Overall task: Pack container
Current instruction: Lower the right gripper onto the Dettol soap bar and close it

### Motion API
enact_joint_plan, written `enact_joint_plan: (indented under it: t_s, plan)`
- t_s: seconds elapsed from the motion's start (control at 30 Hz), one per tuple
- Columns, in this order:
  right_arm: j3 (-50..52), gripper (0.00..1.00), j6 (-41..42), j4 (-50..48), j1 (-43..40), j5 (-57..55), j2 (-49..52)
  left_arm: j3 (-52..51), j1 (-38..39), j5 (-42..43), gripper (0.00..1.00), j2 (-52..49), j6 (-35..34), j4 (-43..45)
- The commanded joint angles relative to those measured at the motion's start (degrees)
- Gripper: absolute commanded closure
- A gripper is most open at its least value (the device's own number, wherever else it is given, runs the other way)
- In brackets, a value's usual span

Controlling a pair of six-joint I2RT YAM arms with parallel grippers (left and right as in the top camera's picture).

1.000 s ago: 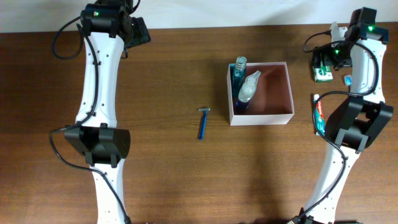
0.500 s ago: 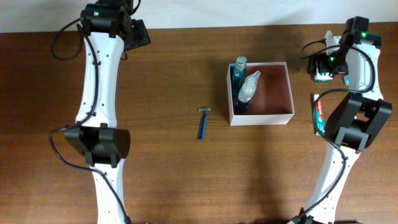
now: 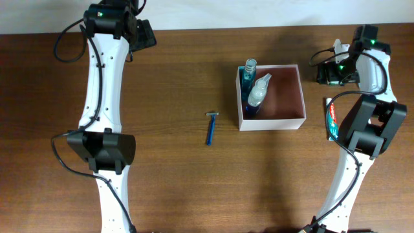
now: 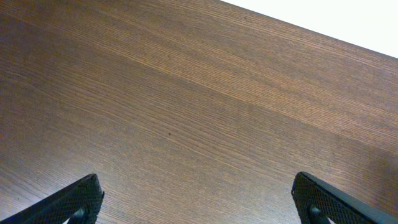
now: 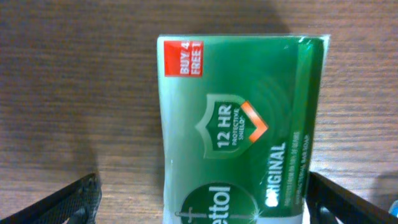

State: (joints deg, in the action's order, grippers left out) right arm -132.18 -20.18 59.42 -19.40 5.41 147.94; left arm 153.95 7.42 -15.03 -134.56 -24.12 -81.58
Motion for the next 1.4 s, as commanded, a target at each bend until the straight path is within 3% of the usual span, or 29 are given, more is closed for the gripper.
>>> enact_joint_plan:
  t_s: [0.0,0.43,0.6,0.97,1.37]
  plan:
    - [0.3,0.02,-1.7,-0.9,0.2,0.6,0.5,-0.3,-0.1,-1.6,0.01,0.0,-0.7,0.2]
    - [0.3,0.1,-4.1,-4.6,0.3,2.1,0.5,-0.3,-0.1,-3.0,0.01,0.0,-0.7,0.2]
    - [0.3,0.25,-5.1,-4.5,0.3,3.0,0.5,-0.3,-0.1,-3.7,0.01,0.0,-0.7,0.5]
    - [0.3,0.46,-4.8,-2.4,0.3,3.0,0.5,-0.3,-0.1,-3.7,0.01,0.0,-0.7,0.8]
    - [-0.1,0.51,-4.4,-1.2,0.6,3.0,0.5,-0.3,-0.1,-3.7,0.01,0.0,-0.7,0.8]
